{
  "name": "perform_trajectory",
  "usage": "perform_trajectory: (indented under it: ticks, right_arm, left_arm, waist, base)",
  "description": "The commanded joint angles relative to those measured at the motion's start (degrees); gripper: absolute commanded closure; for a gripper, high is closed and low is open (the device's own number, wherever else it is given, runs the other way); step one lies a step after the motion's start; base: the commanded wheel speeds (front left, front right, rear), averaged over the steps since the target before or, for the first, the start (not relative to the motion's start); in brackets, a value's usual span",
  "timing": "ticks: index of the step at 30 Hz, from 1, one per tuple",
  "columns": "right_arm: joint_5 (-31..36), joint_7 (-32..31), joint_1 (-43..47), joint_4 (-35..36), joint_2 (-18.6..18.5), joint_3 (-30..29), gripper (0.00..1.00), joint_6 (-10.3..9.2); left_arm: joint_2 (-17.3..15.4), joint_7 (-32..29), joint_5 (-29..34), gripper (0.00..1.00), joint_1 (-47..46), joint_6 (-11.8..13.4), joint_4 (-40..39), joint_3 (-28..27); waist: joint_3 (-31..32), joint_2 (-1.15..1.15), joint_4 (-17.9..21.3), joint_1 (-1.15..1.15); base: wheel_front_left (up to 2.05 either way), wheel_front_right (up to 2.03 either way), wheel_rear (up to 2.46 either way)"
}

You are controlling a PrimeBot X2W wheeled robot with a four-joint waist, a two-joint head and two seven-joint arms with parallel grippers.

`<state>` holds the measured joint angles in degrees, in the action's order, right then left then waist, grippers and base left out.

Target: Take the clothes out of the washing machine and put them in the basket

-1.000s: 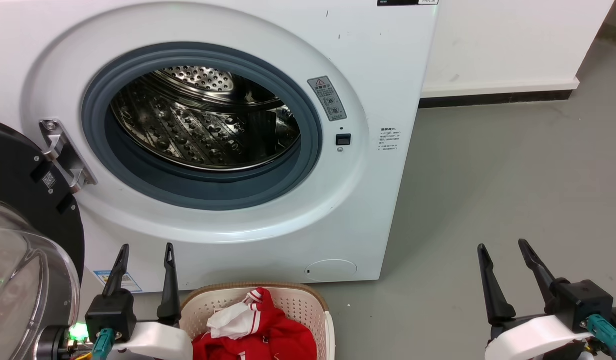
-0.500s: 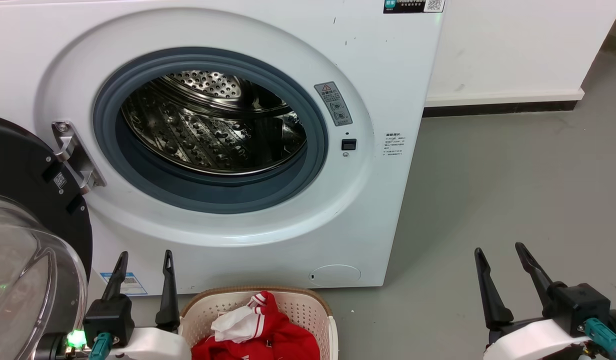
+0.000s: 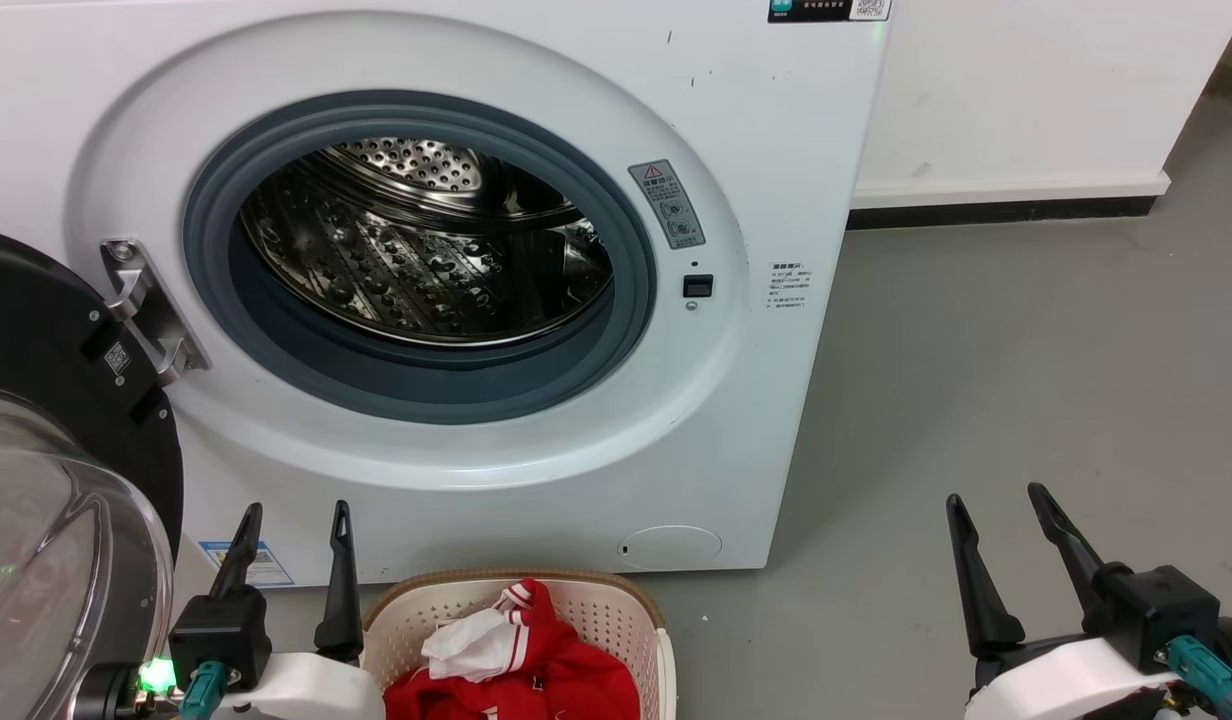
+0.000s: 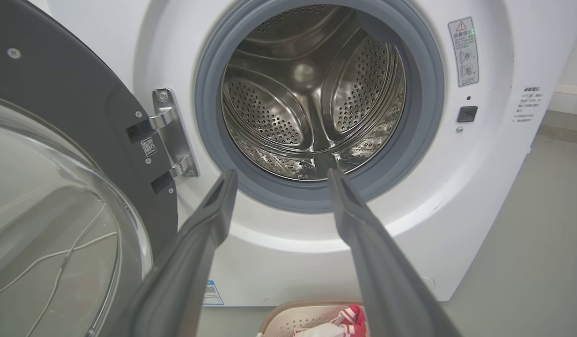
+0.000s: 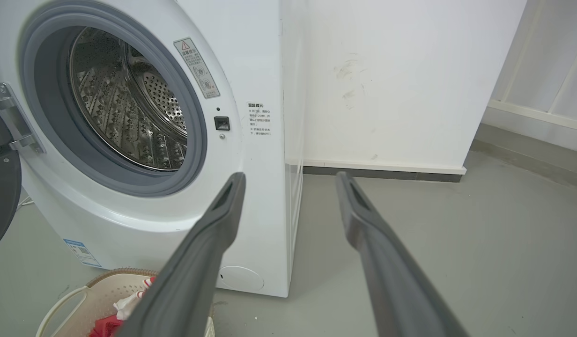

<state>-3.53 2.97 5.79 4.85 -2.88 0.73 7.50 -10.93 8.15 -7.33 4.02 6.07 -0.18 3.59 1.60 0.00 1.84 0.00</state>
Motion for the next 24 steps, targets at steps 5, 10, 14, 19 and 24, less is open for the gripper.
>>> perform_trajectory:
  ticks: [5,10,14,19,24]
  right_arm:
    - [-0.06,0.02,0.13,-0.43,0.00,0.10,1.00,0.00]
    - [-3.67,0.05,0.56,-1.94,-0.11,0.26,1.00,0.00]
    - [-9.03,-0.23,-0.26,-2.95,-0.52,0.21,1.00,0.00]
    - [-15.22,-0.50,-1.30,-4.20,-0.90,0.19,1.00,0.00]
    - [-20.96,-0.79,-2.17,-5.30,-1.20,0.13,1.00,0.00]
  left_arm:
    - [0.13,0.02,-0.19,1.00,-0.01,-0.02,0.52,0.12]
    - [1.03,-0.54,-3.57,1.00,0.39,-0.53,2.29,-0.12]
    - [1.43,-1.35,-8.26,1.00,-0.27,-1.27,2.99,-0.70]
    - [1.88,-2.30,-13.75,1.00,-1.06,-2.16,3.86,-1.40]
    - [2.33,-3.21,-18.91,1.00,-1.81,-3.00,4.67,-2.04]
  waist:
    - [-0.09,0.00,0.05,0.01]
    - [-0.14,0.00,0.00,0.01]
    - [-0.20,0.00,-0.06,0.01]
    - [-0.26,0.00,-0.14,0.01]
    - [-0.33,0.00,-0.21,0.01]
  base:
    - [0.00,0.00,0.00]
    - [0.00,0.00,0.00]
    - [0.00,0.00,0.00]
    - [0.00,0.00,0.00]
    - [0.00,0.00,0.00]
